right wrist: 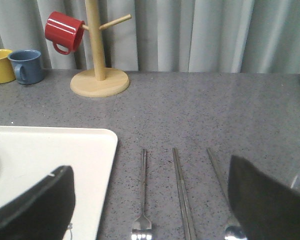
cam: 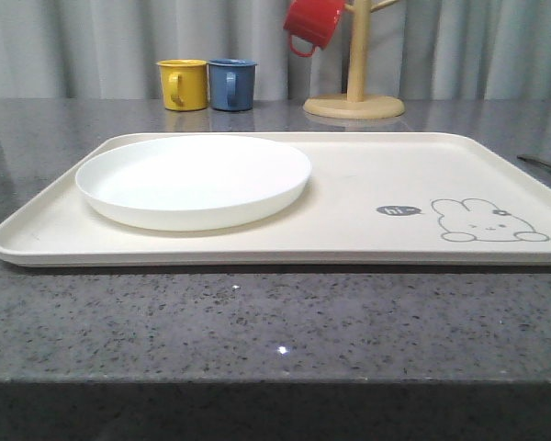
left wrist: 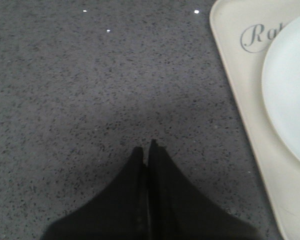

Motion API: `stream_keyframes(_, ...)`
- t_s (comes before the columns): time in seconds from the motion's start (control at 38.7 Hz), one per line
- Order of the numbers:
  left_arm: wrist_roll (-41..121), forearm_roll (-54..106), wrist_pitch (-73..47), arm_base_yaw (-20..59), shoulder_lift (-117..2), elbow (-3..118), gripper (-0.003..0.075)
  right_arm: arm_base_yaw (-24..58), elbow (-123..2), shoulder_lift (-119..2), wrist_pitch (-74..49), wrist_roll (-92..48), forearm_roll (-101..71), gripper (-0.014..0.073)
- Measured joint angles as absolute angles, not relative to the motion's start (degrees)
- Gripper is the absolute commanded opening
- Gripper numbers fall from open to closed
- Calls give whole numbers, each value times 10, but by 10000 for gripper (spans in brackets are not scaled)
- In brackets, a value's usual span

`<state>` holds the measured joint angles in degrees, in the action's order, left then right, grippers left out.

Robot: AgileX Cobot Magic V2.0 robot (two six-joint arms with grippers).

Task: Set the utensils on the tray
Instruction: 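Release the plate and withdraw the left gripper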

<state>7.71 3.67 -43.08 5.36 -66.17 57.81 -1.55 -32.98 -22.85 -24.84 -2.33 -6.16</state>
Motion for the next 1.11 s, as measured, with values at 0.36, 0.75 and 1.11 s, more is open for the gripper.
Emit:
stream_keyframes(0.36, 76, 45, -136, 50, -348, 262, -18, -15, -330, -229, -249, -23, -62, 643)
stream_keyframes(0.75, 76, 47, -65, 50, -206, 188, -18, -15, -330, -229, -249, -23, -62, 643)
stream_keyframes(1.11, 75, 47, -62, 50, -205, 188, -18, -15, -331, -229, -249, -23, -62, 635)
